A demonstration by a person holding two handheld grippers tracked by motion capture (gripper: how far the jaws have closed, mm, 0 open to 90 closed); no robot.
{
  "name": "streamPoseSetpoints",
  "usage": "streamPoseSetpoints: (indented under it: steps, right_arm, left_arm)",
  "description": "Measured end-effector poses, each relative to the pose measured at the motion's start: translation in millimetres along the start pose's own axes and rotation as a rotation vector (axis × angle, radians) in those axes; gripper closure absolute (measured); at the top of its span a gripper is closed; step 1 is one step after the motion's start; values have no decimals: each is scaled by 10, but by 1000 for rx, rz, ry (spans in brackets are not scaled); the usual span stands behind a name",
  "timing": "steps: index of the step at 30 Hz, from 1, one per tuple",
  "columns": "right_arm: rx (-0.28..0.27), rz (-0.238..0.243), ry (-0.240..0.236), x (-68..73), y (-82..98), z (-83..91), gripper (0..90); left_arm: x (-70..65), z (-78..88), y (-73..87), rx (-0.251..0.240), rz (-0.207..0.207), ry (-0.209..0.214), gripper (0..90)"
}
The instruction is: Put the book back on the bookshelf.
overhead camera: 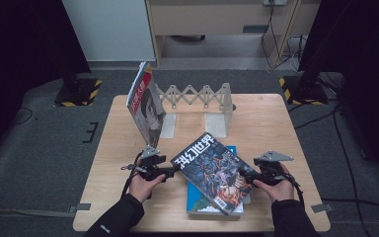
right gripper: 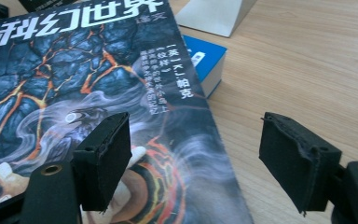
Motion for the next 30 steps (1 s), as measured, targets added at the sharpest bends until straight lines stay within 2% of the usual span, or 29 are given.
streamPoseSetpoints:
  steps: [2, 6, 11, 14, 15, 22, 28, 30]
  right_arm:
    - [4, 3, -7, 23, 3, -17, 248]
    - [13, 7, -17, 55, 14, -47, 247]
    - [19, 1, -23, 79, 22, -75, 246]
    - [22, 0, -31, 103, 27, -97, 242]
    - [21, -1, -32, 104, 29, -101, 240]
    - [19, -10, -36, 98, 34, -115, 229]
    - [18, -11, -38, 87, 29, -127, 225]
    - [17, -15, -36, 84, 25, -131, 224]
  left_arm:
    - [-21, -39, 10, 5, 2, 27, 214]
    - [-33, -65, 8, 5, -2, 50, 216]
    - [-62, -111, 6, 23, 21, 98, 218]
    - [-97, -111, 14, 35, 51, 126, 288]
    - [-123, -98, 20, 41, 40, 134, 300]
    - [-143, -71, 28, 44, 30, 116, 303]
    - [-197, 20, 96, 57, 29, 109, 303]
    - [-214, 56, 121, 61, 17, 108, 302]
Point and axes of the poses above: each handheld gripper's, and its own axes: z roughly backward along the jaws, y roughly out of its underside, x roughly to its left, the point moved 9 cm from there along -z, roughly forward along the jaws, and after that the axes turned 4 degrees about -y, right-handed, at the moved point
